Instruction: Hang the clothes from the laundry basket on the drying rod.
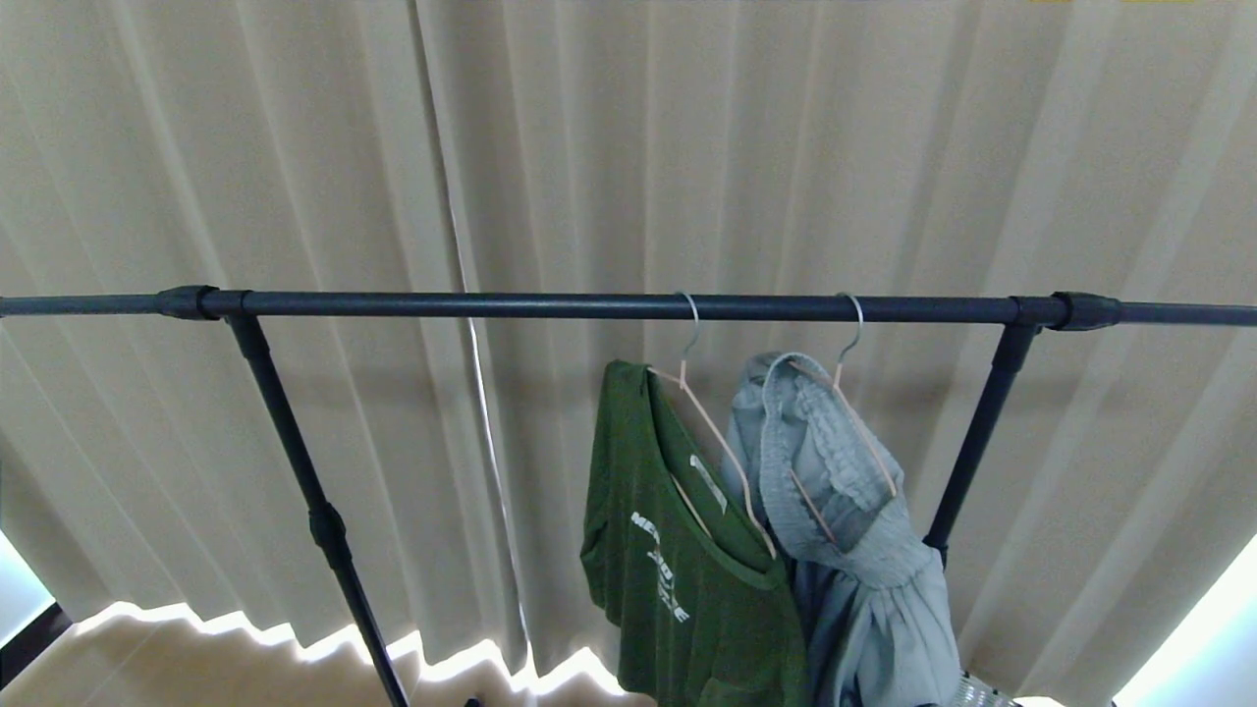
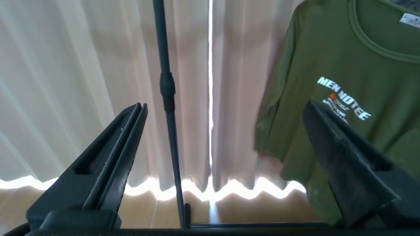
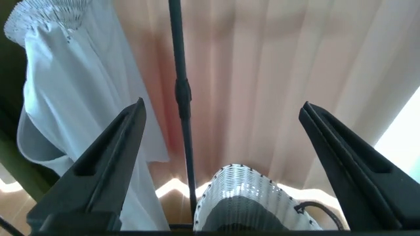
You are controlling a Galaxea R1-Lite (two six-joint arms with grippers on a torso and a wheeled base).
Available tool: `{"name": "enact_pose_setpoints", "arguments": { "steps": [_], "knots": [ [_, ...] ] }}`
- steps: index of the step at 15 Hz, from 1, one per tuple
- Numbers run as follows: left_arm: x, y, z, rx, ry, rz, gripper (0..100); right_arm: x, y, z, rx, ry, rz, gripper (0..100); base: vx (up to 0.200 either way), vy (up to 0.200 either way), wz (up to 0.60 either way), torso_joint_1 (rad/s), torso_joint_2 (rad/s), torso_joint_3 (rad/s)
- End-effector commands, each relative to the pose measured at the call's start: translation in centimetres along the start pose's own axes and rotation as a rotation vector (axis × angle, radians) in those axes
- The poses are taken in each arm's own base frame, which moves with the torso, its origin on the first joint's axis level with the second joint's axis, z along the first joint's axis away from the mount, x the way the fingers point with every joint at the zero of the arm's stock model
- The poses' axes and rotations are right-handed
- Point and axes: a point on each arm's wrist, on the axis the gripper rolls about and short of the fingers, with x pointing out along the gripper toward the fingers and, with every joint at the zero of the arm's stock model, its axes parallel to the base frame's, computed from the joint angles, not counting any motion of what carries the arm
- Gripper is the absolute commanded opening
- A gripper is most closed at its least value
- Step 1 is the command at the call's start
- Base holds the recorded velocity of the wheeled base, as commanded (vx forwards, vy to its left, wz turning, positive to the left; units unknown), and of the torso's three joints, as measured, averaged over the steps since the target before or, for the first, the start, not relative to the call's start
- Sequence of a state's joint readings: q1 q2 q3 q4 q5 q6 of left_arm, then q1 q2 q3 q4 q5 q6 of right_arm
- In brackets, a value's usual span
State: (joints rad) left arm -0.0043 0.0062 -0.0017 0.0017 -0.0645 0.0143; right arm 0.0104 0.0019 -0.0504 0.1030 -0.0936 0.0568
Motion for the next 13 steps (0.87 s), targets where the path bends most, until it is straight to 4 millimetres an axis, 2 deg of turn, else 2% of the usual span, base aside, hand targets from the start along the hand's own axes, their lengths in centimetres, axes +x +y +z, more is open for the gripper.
{"name": "enact_pose_setpoints", "arguments": {
  "steps": [1, 9, 13],
  "knots": [
    [0.01, 0.0, 0.0, -0.001, 0.001, 0.0, 100, 0.0, 0.0, 0.01, 0.0, -0.001, 0.0, 100, 0.0, 0.0, 0.0, 0.0, 0.0, 0.0],
    [0.02, 0.0, 0.0, -0.001, 0.003, 0.001, 100, -0.02, 0.26, -0.09, -0.082, 0.009, 0.12, 100, 0.0, 0.0, 0.0, 0.0, 0.0, 0.0],
    [0.02, 0.0, 0.0, -0.001, 0.003, 0.001, 100, -0.02, 0.24, -0.06, -0.04, 0.008, 0.108, 100, 0.0, 0.0, 0.0, 0.0, 0.0, 0.0]
  ]
}}
